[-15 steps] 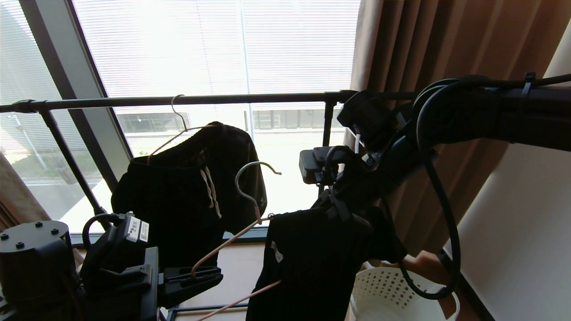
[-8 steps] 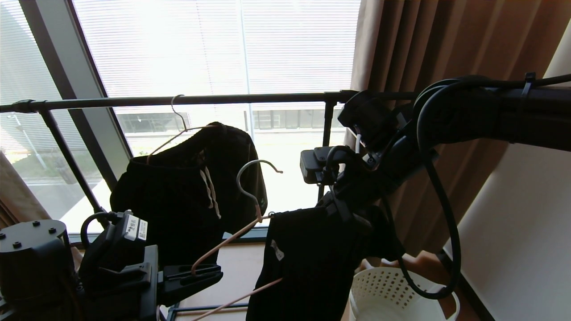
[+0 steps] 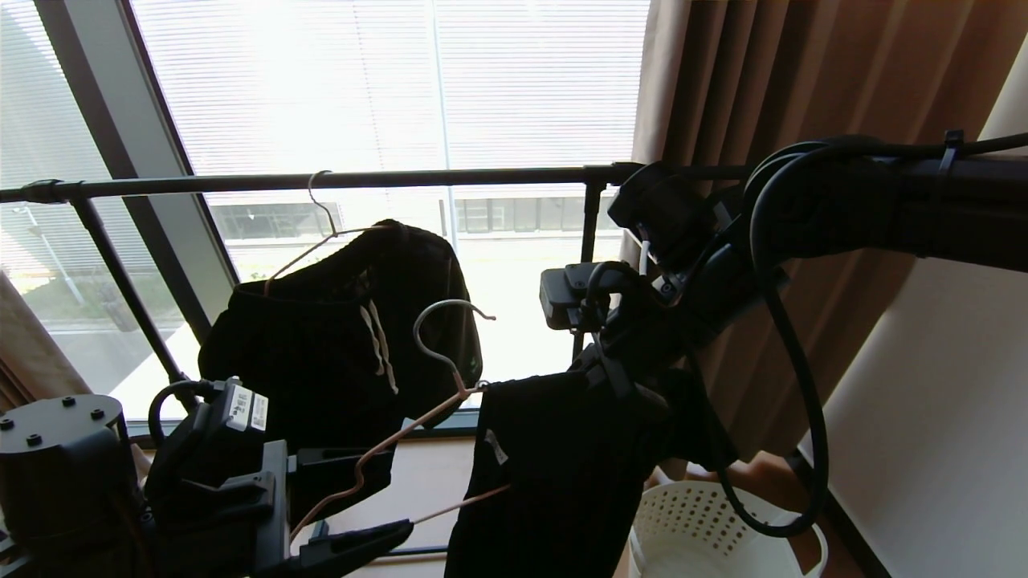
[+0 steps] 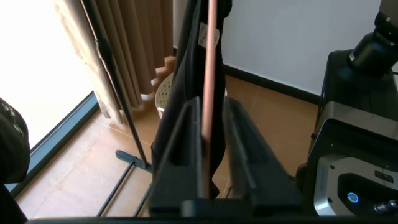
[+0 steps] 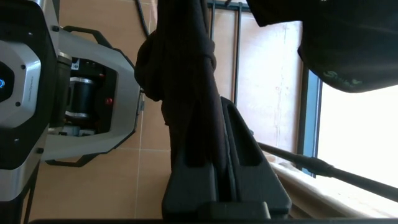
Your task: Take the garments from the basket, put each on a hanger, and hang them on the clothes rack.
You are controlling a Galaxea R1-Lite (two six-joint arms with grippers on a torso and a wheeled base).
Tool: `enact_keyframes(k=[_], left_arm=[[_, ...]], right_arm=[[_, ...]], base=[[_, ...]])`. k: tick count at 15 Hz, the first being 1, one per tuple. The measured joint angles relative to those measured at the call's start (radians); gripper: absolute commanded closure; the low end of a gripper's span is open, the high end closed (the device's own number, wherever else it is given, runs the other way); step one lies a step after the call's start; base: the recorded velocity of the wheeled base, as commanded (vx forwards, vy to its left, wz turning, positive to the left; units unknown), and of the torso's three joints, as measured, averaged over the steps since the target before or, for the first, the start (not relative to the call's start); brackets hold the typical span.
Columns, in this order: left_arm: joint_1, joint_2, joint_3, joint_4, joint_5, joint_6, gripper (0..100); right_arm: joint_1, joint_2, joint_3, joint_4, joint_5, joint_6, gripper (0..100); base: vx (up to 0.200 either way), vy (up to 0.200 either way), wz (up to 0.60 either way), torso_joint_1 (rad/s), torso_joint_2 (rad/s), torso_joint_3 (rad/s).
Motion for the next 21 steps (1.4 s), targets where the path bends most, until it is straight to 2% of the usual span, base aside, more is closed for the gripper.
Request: enact_keyframes(k=[5,7,9,10,12,15,16,18,21], left_arm=[[0.041,-0.011,-0.019,-0.013,0.008,-0.015,0],[0.091,-0.051,-0.033,-0.02,0.008,-0.092,0],[0.134,-0.107,-0.05,-0.02,0.008,-0.194,0],[0.148,-0.13,-0.055,-0.019,0.008,-0.237,0],[0.176,-0.174,-0.037,-0.014,0.007,-0.38,0],[0.188,-0.207,0.035,-0.013,0.002,-0.617,0],[0.18,-0.205,0.057,-0.013,-0.001,-0.7,0],[0.154,-0.174,0.072,-0.013,-0.002,-0.794,0],[0.111,-0.086,0.051,-0.018,-0.003,-0.919,0]], right_arm=[[0.0,-0.005,0.005,0.003,-0.003,0.055,100],[-0.003,-0.011,0.007,-0.004,-0.002,0.179,100],[-0.008,-0.031,0.0,-0.028,0.0,0.32,100],[-0.015,-0.045,-0.001,-0.039,0.002,0.35,100],[-0.063,-0.089,0.017,-0.05,0.061,0.396,100],[-0.146,-0.17,0.125,-0.106,0.18,0.419,100],[-0.166,-0.2,0.179,-0.156,0.206,0.421,100],[-0.19,-0.257,0.289,-0.287,0.235,0.439,100],[-0.202,-0.344,0.44,-0.503,0.279,0.548,100]], base=[[0.0,0.0,0.0,0.0,0.0,0.0],[0.0,0.0,0.0,0.0,0.0,0.0],[0.0,0.0,0.0,0.0,0.0,0.0],[0.0,0.0,0.0,0.0,0.0,0.0],[0.0,0.0,0.0,0.0,0.0,0.0],[0.0,0.0,0.0,0.0,0.0,0.0],[0.0,0.0,0.0,0.0,0.0,0.0],[0.0,0.0,0.0,0.0,0.0,0.0],[0.0,0.0,0.0,0.0,0.0,0.0]])
